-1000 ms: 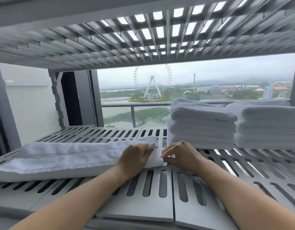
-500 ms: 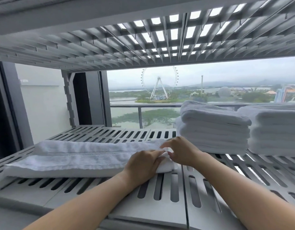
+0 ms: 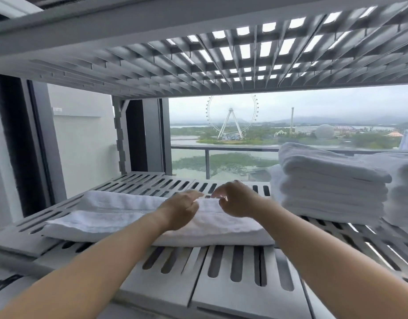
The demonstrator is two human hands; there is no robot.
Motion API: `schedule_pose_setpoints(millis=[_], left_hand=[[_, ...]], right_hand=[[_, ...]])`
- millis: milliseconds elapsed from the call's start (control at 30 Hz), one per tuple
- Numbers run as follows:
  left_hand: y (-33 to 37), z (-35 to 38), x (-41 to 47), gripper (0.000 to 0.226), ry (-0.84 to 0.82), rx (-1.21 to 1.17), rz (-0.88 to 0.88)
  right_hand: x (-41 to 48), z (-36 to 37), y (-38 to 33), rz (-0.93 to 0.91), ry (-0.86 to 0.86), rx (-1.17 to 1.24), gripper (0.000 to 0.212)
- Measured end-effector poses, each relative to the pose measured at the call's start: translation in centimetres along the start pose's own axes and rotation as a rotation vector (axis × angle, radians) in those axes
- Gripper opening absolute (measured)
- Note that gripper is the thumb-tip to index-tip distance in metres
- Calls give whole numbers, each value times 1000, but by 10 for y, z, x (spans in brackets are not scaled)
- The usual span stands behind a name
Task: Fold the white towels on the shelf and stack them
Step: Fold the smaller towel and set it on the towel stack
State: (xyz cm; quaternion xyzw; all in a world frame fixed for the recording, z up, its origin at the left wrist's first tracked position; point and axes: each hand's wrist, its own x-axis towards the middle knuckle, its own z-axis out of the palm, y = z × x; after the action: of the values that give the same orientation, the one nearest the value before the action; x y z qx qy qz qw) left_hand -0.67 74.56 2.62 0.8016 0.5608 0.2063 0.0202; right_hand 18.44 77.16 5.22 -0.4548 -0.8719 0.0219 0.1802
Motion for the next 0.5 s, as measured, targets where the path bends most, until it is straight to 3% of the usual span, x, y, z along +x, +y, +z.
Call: schedule_pose_setpoints(millis=[167,267,367,500], left_hand=[[-32,-2,11,45,-90,-33,-97],[-65,5,-3,57,-226,181,-258],[-91,-3,-10,68,-241,291,-342],[-105,-14,-12,71,-279,284,-332]], right_hand=[[40,43,-38,120,-150,20,40],[38,62,-17,296,-292,-57,63],[31,59,6,488,-265,-112,78],[29,57,3,504,-272,-152,77]])
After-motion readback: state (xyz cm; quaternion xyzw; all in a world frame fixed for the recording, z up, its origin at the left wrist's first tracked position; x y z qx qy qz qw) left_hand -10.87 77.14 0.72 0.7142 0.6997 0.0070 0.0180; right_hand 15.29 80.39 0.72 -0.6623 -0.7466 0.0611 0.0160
